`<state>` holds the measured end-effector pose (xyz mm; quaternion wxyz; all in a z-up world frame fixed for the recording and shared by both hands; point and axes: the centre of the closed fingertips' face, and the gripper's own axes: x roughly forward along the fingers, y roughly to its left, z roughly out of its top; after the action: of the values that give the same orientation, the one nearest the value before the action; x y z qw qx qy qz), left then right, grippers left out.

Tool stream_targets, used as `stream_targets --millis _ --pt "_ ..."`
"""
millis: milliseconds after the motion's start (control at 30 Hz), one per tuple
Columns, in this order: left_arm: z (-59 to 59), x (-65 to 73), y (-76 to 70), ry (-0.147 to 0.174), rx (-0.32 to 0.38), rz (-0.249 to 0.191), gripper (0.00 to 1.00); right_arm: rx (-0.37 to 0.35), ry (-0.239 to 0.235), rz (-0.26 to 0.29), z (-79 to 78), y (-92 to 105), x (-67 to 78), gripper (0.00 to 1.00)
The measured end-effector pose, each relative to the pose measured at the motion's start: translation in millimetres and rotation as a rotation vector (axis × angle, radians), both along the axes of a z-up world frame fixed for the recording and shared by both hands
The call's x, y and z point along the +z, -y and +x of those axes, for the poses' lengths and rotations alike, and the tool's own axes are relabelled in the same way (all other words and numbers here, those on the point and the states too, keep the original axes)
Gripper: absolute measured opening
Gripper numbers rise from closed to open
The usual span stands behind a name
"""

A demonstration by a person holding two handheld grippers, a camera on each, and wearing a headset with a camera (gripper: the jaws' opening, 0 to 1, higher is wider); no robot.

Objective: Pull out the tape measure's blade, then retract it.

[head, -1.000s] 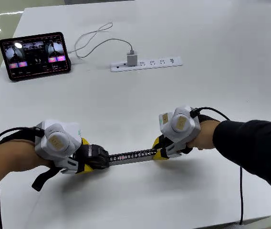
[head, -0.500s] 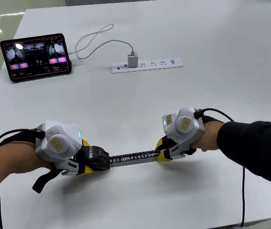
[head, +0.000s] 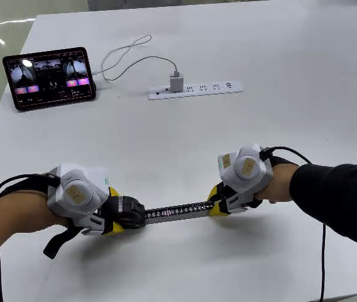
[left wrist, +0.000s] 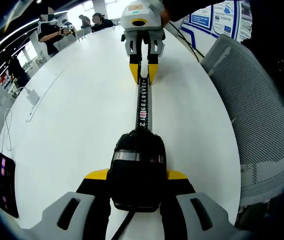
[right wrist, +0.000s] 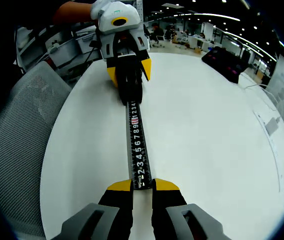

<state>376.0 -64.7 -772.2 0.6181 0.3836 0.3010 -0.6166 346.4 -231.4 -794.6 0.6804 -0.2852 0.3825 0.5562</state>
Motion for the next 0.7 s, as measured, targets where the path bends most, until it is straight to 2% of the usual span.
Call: stream_targets --millis 700 --pt "1.0 -0.3 -1.7 0.000 0.000 -0.003 0.33 -0.006 -0.003 -0.002 0.7 8.9 0.0 0.10"
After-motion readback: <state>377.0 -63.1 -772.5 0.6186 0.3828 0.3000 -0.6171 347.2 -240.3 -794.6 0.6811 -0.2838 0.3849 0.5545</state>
